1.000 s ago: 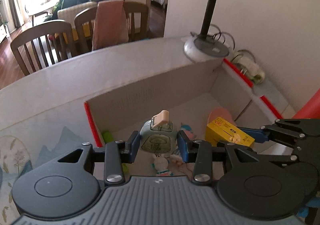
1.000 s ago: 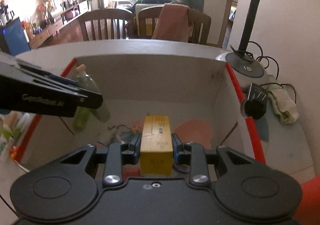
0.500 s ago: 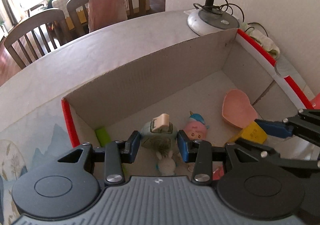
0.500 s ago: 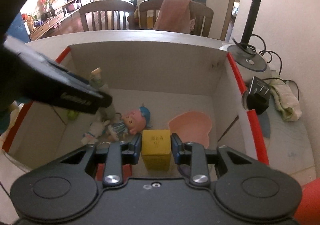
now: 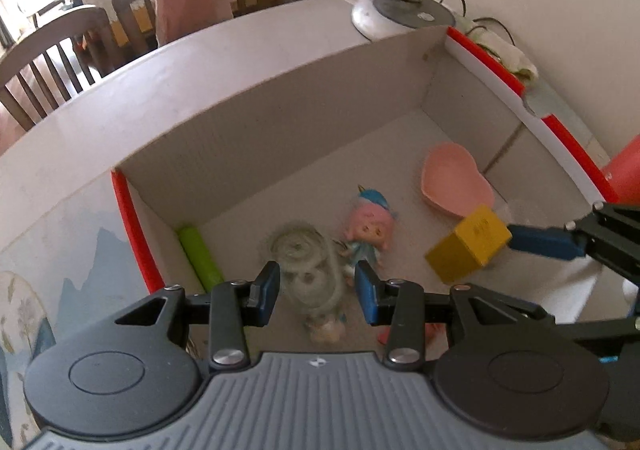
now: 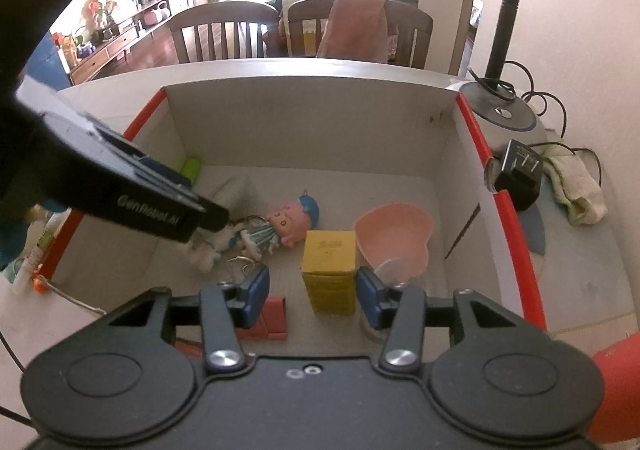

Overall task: Organize rigid objects
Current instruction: 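Carry the correction tape and yellow box into the red box and open both tools, then withdraw both tools from the box back toward the remaining items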

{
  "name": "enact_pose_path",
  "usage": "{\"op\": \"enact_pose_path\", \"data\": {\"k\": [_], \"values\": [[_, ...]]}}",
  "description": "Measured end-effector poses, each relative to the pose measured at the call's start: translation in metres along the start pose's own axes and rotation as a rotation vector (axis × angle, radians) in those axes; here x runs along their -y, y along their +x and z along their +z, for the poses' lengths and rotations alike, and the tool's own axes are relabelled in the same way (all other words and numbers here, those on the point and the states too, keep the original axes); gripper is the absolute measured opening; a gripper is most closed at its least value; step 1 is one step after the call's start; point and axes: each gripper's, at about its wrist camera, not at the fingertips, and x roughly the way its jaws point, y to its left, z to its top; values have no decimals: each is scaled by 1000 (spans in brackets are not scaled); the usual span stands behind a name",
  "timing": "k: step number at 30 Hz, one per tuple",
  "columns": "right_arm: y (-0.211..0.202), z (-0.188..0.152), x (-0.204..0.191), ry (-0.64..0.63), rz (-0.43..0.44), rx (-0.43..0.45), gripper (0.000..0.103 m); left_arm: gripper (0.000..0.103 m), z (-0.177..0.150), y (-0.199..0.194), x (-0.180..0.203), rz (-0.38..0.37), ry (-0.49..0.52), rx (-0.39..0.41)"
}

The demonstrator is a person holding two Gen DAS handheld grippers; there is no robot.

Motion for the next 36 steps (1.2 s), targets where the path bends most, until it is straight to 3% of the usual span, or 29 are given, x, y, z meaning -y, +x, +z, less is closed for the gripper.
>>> {"op": "enact_pose_path", "data": {"k": [12,18,30,33,36], "values": [[-39,5,-2,68,28,65,59,41,-25,-41,-2,-41,-24,65],[-62,7,-17,83,41,108,65,52,-45,-76,-12,-70,-55,140],[-95,4,-72,78,80,166,75,53,-95,-134,-51,-101,-124,244],[-99,1,-91,71,92,174,76,64,-111,-147,-61,-103,-134,266],[-101,-3,-111,70,103,173,81,64,-125,-158,-72,-95,-146,285]]}}
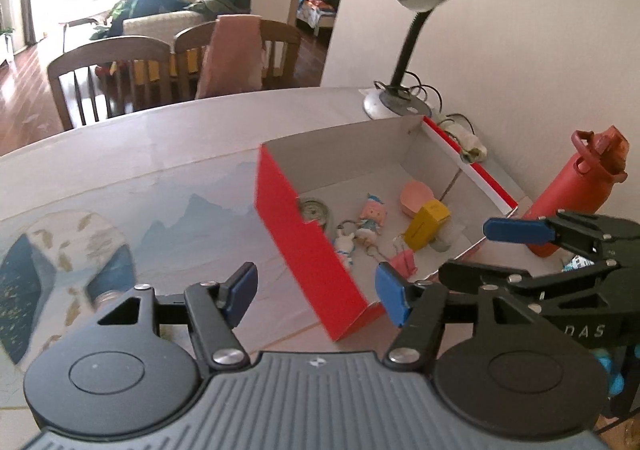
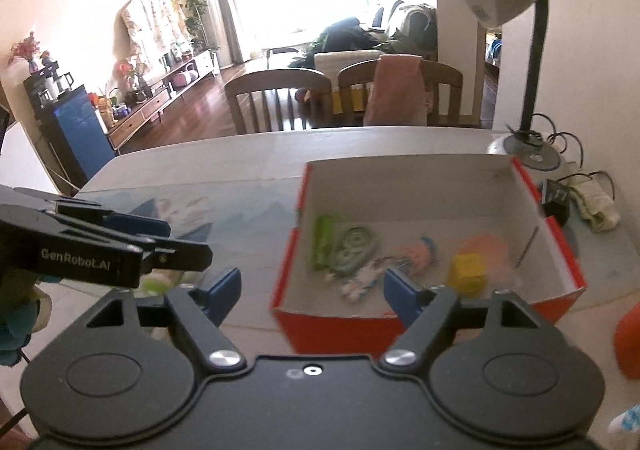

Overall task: Organize rigid objects
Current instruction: 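Withdraw both tools from the box back toward the remaining items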

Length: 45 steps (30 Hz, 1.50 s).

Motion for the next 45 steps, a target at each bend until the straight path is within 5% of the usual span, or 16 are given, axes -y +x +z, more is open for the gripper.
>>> {"op": "enact_pose_path", "data": {"k": [20,28,45], "values": [[40,-38,-111,-86,17,-48,92,81,-44,-41,-109,52,-89,-2],[76,-55,-137,-174,5,-96,91,84,-57,-21,-140,90,-112,-37],[155,-71,-129,-233,-31,-231,81,88,-57,48,-169,185,-180,-113]]}}
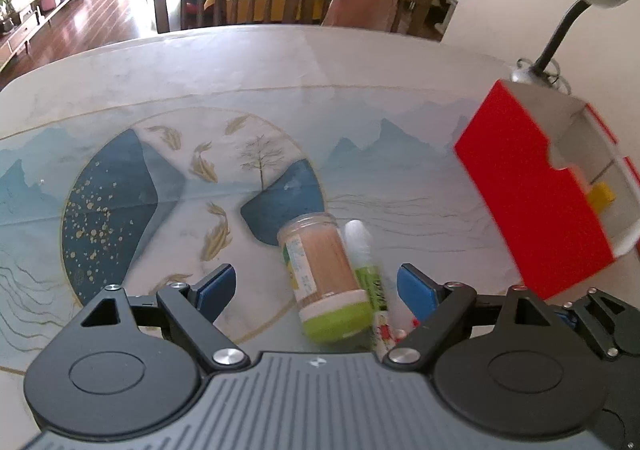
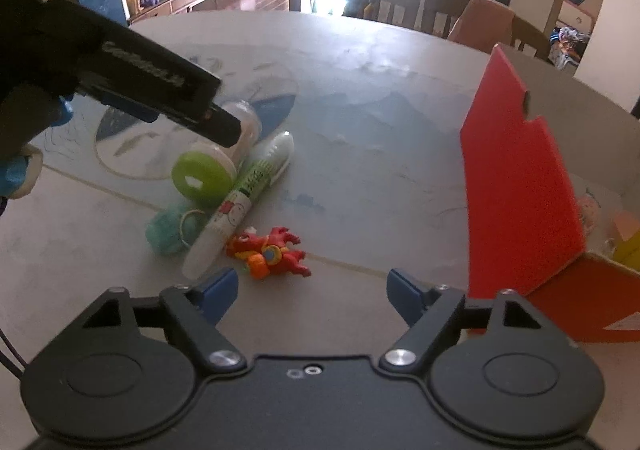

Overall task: Organize rigid objects
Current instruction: 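Withdraw both tools from the box back toward the remaining items, then grasp the toothpick jar with the left tool while the right tool grasps the orange keychain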

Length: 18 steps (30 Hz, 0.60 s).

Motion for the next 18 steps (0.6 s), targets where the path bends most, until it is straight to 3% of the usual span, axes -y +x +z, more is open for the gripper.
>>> {"op": "enact_pose_path", "data": {"k": [18], "values": [[23,8,-10,-73,61,-16,63,88,2,44,-8,34,-28,-59]]}}
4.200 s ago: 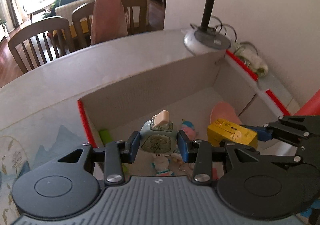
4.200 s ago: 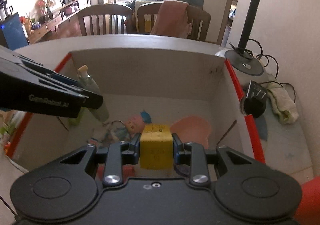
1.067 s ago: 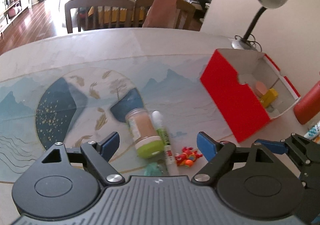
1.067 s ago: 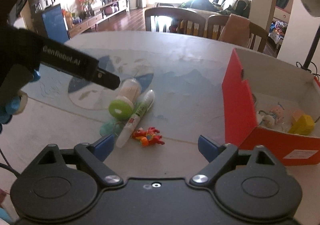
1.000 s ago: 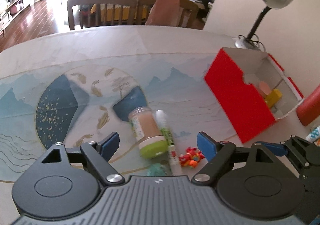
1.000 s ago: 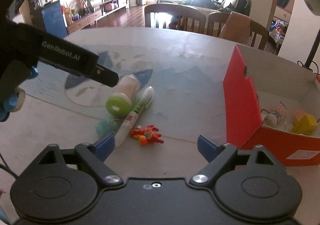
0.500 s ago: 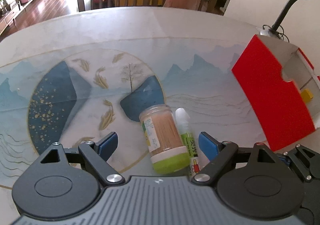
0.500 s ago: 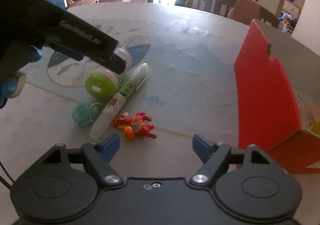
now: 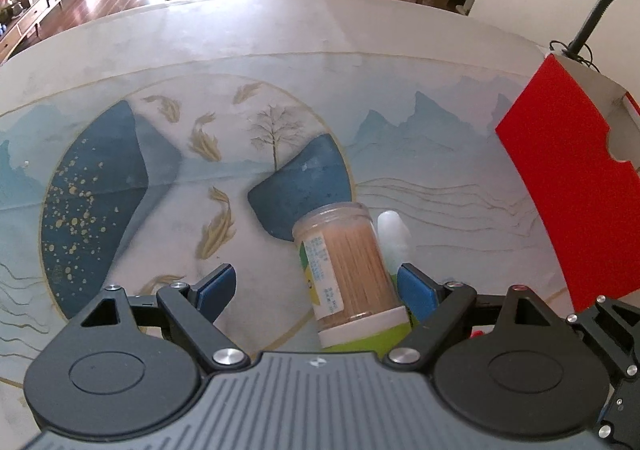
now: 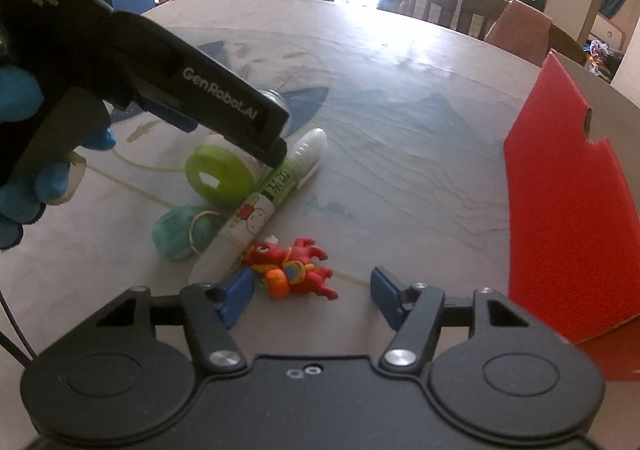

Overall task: Organize rigid objects
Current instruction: 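Grasp the toothpick jar with the left tool while the right tool grasps the orange keychain, then carry the jar and keychain into the red box and open both tools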

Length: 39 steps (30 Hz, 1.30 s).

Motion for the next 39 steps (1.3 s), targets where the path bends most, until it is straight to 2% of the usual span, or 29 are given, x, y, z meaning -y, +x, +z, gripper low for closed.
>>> {"op": "enact_pose_path", "data": {"k": [3,5,7,11,13,23,39], "values": [[-1,0,-1,-2,6,4,60,87,1,2,-3,-21,-18,-11],[-2,0,-1,-5,9,7,56,79,1,2,-5,-32,-24,-11],[-3,-1,-3,-9,8,10,50,62,1,2,-4,-44,-21,-18],[-6,-1,-6,-13,1,11,41,55,1,1,-3,-40,-4,-27],[-6,-1,-5,-9,-1,4,40,45,1,0,-4,-54,-6,-32],[-24,-2,2,63,-23,5,37,44,-8,-8,-8,-33,9,-41],[-93,2,23,147,-57,124,37,44,-23,-45,-11,-72,20,-31]]}}
